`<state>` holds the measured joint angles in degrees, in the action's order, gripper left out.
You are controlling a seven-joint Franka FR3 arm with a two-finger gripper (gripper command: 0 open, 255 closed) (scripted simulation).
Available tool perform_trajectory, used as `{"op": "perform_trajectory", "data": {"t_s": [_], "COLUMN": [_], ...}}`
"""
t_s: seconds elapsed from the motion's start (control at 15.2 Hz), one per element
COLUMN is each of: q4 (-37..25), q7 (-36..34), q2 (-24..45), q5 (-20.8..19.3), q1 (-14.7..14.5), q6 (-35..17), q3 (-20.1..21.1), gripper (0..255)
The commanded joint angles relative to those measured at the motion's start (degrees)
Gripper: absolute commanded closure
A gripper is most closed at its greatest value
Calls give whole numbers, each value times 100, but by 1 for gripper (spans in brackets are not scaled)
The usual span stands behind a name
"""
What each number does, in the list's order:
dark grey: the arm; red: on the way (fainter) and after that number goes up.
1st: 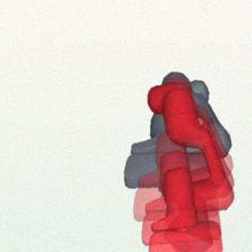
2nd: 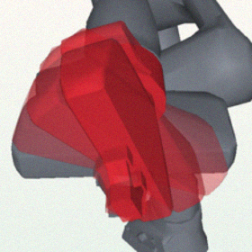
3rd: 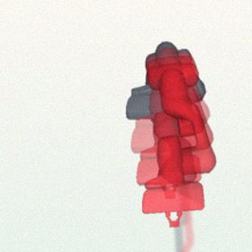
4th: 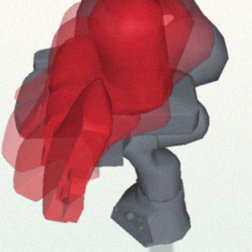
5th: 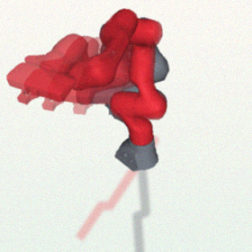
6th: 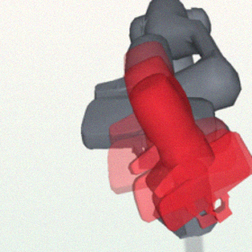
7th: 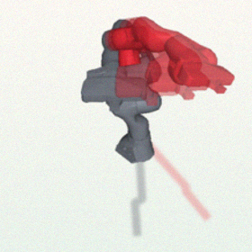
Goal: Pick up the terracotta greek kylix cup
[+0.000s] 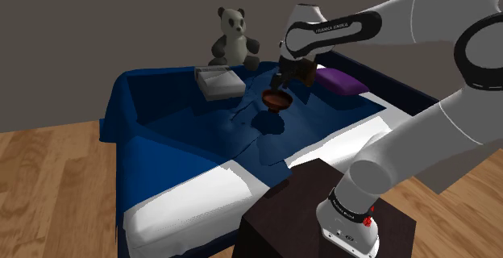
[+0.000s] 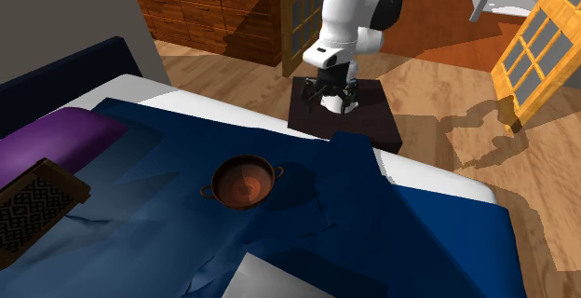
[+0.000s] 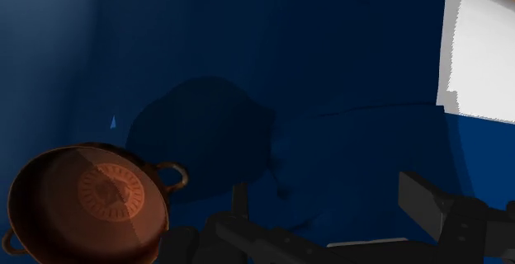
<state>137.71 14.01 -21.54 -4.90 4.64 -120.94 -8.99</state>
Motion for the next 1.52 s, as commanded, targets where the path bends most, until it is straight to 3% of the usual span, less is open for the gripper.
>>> {"op": "perform_trajectory", "data": {"t_s": [0.0, 0.53, 1.06, 1.45], "q4": [-117, -828, -1972, -1957], "q7": [19, 249, 505, 511], "q2": [446, 2074, 3749, 4078], "q5": [-50, -154, -51, 0], "q1": [29, 226, 493, 533], "q6": [-346, -1323, -1927, -2269], "q3": [-54, -331, -499, -479], "gripper": [0, 0, 0, 0]}}
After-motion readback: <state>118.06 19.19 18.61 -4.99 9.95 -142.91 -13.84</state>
